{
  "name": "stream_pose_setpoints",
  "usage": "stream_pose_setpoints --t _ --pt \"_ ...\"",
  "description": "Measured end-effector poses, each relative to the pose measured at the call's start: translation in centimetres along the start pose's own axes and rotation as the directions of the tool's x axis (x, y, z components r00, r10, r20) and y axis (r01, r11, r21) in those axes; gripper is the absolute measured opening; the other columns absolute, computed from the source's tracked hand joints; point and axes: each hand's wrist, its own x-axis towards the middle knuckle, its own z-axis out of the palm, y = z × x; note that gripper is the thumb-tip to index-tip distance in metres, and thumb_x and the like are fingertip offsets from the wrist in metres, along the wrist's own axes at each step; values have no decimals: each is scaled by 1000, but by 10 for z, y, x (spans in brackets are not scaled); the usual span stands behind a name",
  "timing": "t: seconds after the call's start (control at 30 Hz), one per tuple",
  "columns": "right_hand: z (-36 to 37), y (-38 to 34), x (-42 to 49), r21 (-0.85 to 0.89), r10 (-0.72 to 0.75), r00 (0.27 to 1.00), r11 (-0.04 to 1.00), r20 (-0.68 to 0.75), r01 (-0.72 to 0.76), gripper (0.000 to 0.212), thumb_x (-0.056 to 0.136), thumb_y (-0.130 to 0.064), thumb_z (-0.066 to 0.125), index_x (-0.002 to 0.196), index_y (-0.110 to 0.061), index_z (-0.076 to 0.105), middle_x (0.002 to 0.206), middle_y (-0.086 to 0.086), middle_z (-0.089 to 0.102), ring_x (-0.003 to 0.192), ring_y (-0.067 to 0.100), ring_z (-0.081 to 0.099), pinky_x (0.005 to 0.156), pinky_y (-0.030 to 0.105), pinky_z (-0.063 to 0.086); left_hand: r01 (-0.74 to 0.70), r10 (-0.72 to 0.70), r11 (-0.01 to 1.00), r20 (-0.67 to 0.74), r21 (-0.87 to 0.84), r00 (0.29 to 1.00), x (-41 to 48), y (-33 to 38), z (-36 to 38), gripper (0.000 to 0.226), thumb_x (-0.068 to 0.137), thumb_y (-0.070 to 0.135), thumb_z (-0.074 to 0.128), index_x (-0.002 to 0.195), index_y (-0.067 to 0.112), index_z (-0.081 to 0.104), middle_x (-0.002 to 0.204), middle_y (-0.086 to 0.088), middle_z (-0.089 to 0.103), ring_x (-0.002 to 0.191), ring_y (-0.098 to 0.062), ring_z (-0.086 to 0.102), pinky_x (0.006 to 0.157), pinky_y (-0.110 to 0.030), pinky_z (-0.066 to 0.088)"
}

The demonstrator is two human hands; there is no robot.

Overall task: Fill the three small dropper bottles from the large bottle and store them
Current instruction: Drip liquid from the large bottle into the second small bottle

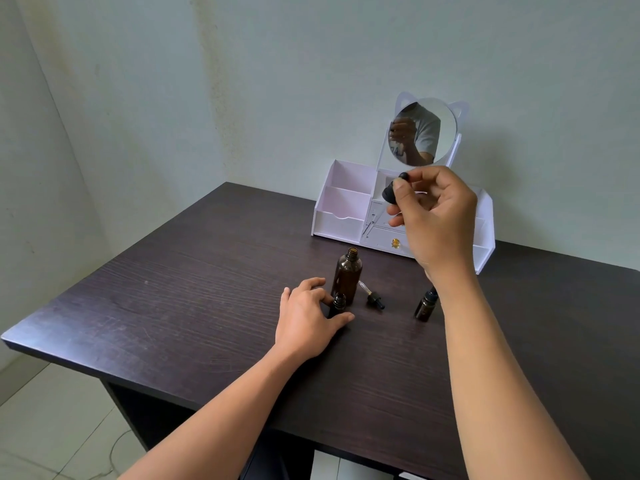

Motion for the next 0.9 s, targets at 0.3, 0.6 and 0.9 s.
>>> stream_pose_setpoints --t 0.3,0.6,0.9 --pt "2 11 -27 11 85 995 996 59 -86 9 93 -9 68 102 -11 64 86 5 68 63 21 70 55 32 58 7 -7 1000 8 11 1000 1 0 0 40 75 58 76 98 26 72 146 11 46 133 -9 43 122 -44 10" --pt "11 24 -45 -36 144 985 989 96 -141 8 93 -10 68 100 -13 65 86 1 69 65 18 71 57 32 60 4 -4 1000 3 21 1000 1 -1 1 38 75 59 76 97 28 71 147 11 45 134 -9 41 121 -44 10" --pt "13 26 -45 -40 141 983 990 116 -137 8 93 -11 68 100 -14 65 87 1 69 67 20 71 56 30 59 10 -10 999 12 31 1000 2 0 1 37 76 58 75 98 29 71 148 10 44 136 -11 39 121 -46 11"
